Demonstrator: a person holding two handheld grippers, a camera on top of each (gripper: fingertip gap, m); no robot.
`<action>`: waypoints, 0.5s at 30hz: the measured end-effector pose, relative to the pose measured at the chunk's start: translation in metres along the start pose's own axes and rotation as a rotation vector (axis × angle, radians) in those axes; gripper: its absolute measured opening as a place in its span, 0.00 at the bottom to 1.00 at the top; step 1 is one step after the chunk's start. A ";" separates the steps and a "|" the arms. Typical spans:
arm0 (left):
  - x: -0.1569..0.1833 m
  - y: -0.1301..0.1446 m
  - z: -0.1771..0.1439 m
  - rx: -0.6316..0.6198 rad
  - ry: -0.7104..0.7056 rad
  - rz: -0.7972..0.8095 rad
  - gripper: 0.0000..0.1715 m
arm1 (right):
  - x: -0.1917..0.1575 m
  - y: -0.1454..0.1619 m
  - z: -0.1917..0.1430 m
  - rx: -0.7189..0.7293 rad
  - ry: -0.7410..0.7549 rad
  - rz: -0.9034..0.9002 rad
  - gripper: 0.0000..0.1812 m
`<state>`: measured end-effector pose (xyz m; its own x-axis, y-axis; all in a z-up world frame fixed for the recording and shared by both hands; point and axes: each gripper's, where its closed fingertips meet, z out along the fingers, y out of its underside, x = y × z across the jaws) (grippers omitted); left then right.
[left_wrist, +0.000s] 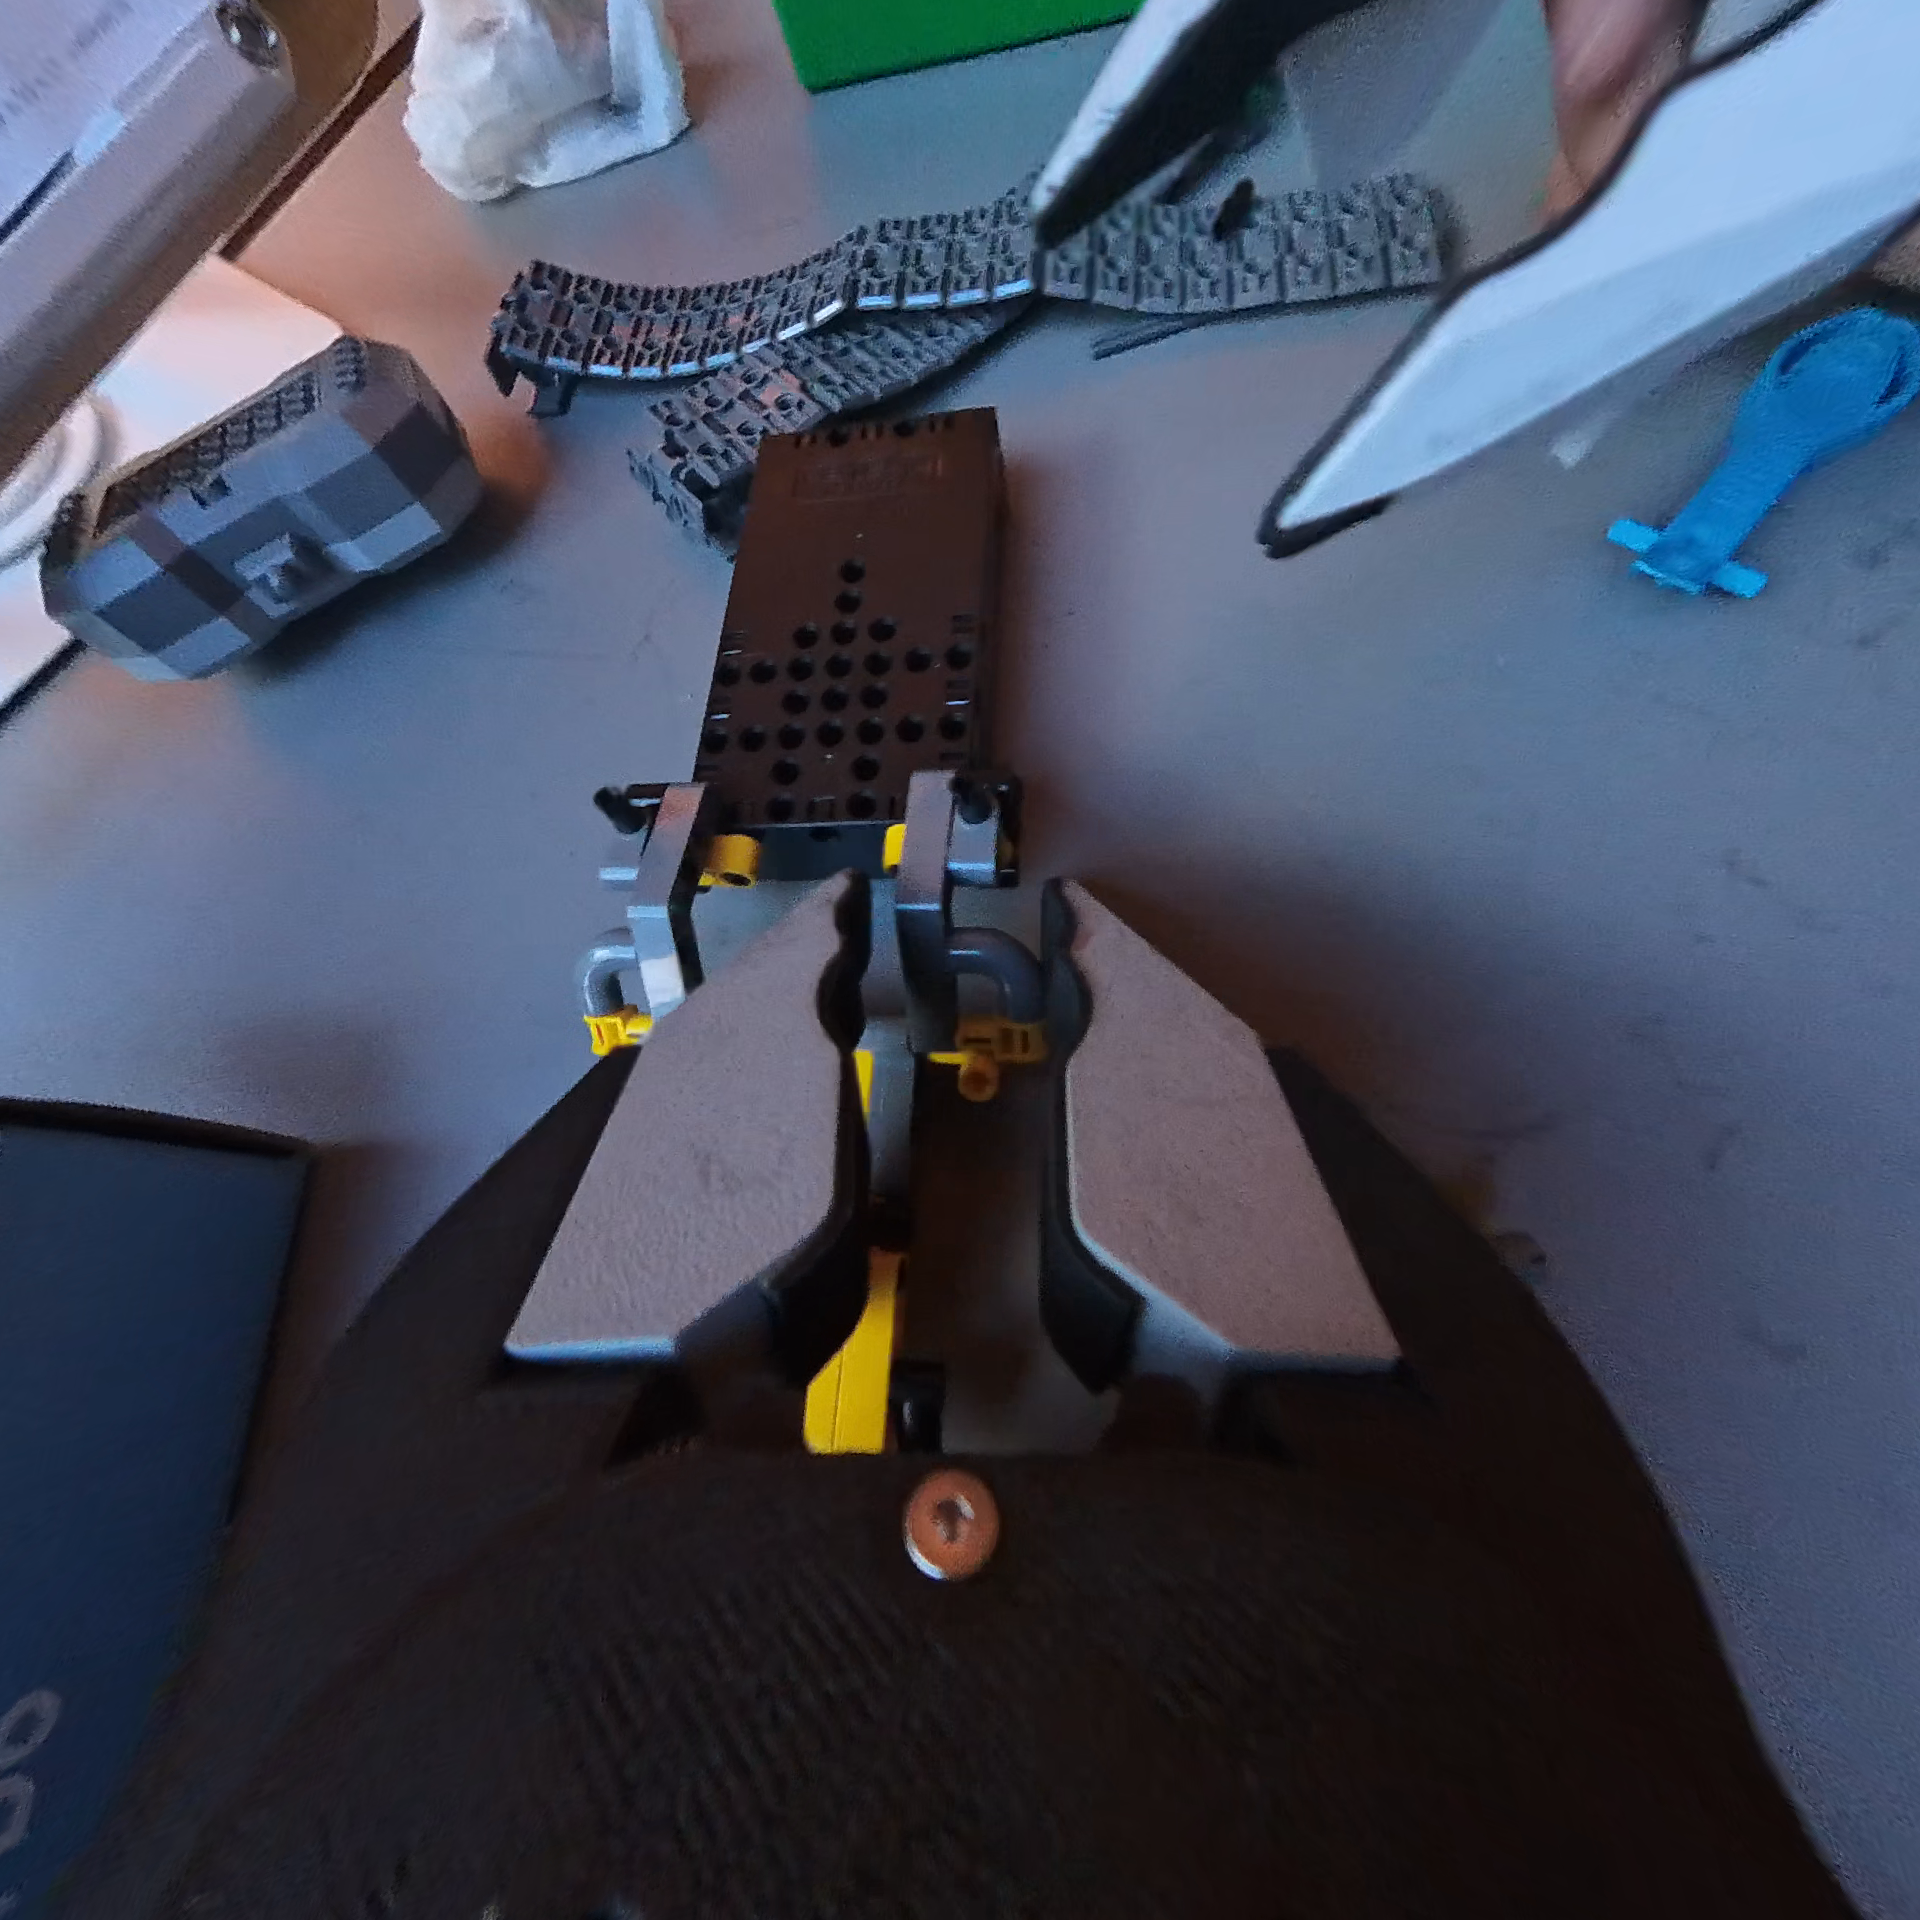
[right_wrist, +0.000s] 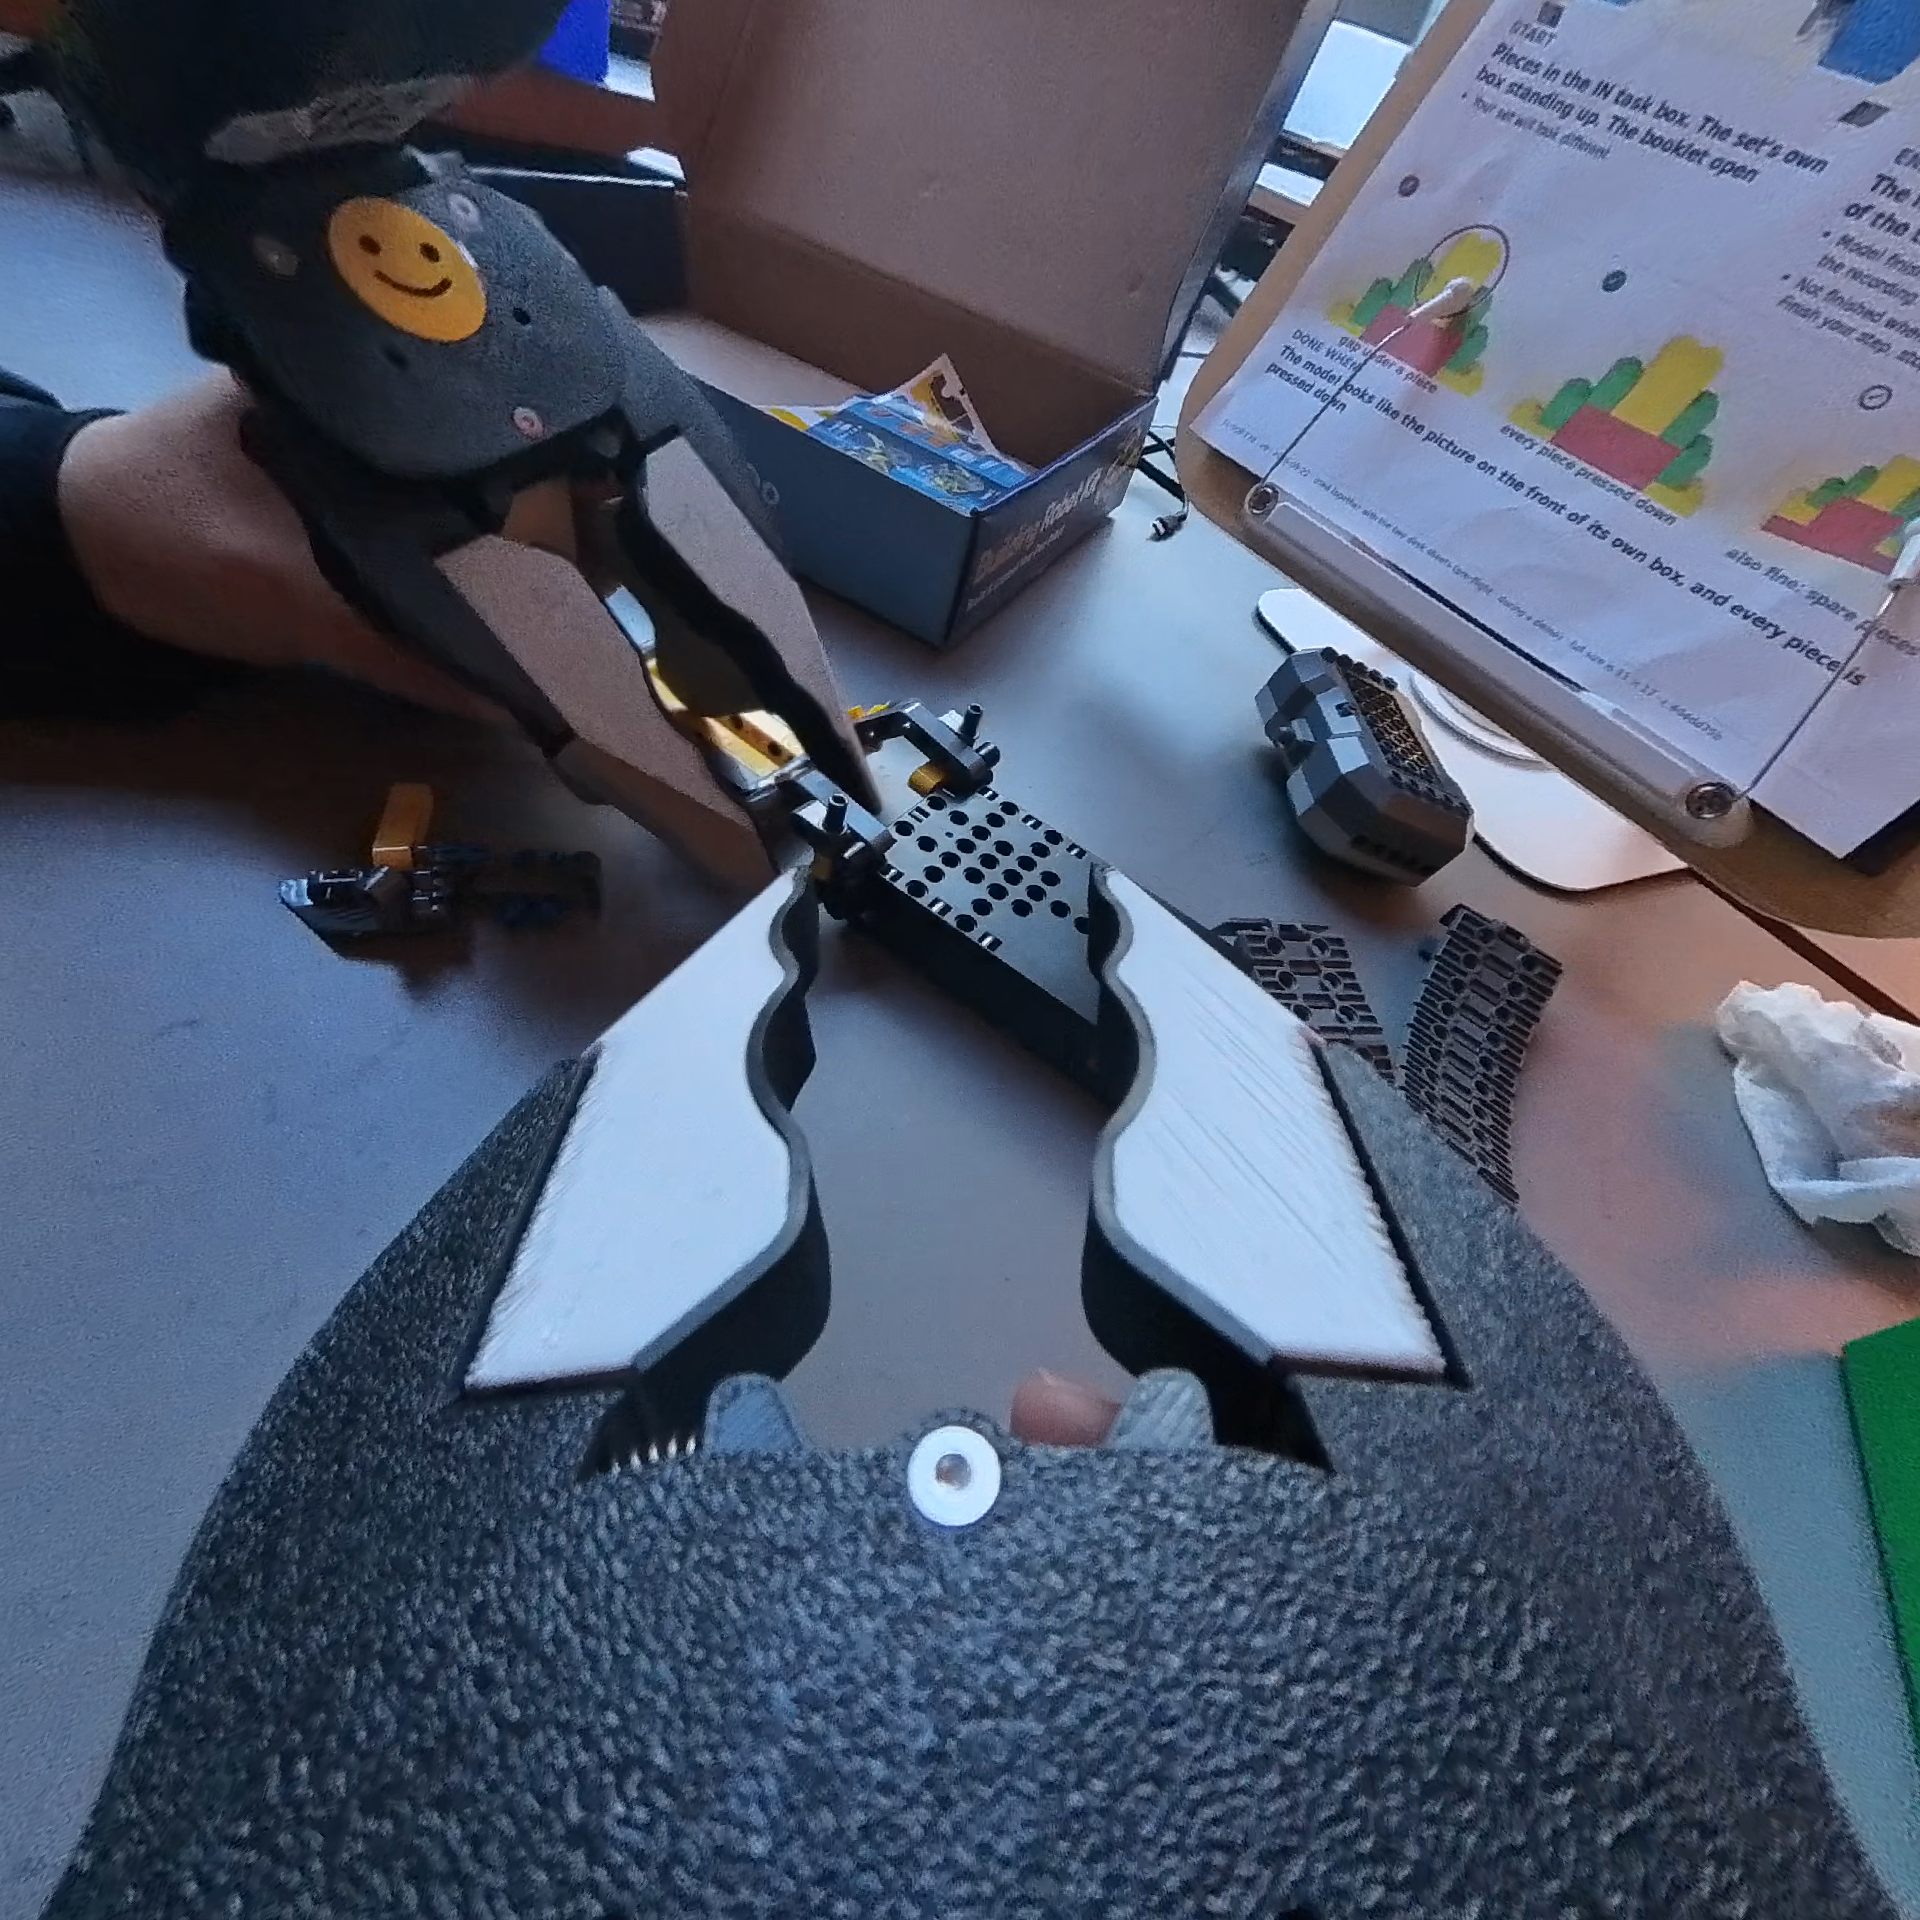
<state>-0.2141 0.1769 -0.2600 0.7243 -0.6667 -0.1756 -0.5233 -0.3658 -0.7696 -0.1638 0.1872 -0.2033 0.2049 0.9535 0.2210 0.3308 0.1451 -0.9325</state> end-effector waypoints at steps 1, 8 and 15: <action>0.001 0.000 0.000 -0.002 -0.009 0.022 0.16 | 0.000 0.000 0.000 0.001 -0.001 0.003 0.26; 0.002 0.003 -0.001 -0.017 -0.042 0.053 0.14 | -0.003 0.001 0.001 -0.007 -0.003 -0.026 0.26; 0.007 0.012 -0.014 -0.017 -0.051 0.094 0.14 | 0.001 0.000 -0.003 0.010 0.013 -0.026 0.25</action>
<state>-0.2217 0.1586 -0.2617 0.6935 -0.6646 -0.2782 -0.5973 -0.3143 -0.7379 -0.1611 0.1869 -0.2023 0.2083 0.9459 0.2488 0.3267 0.1725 -0.9292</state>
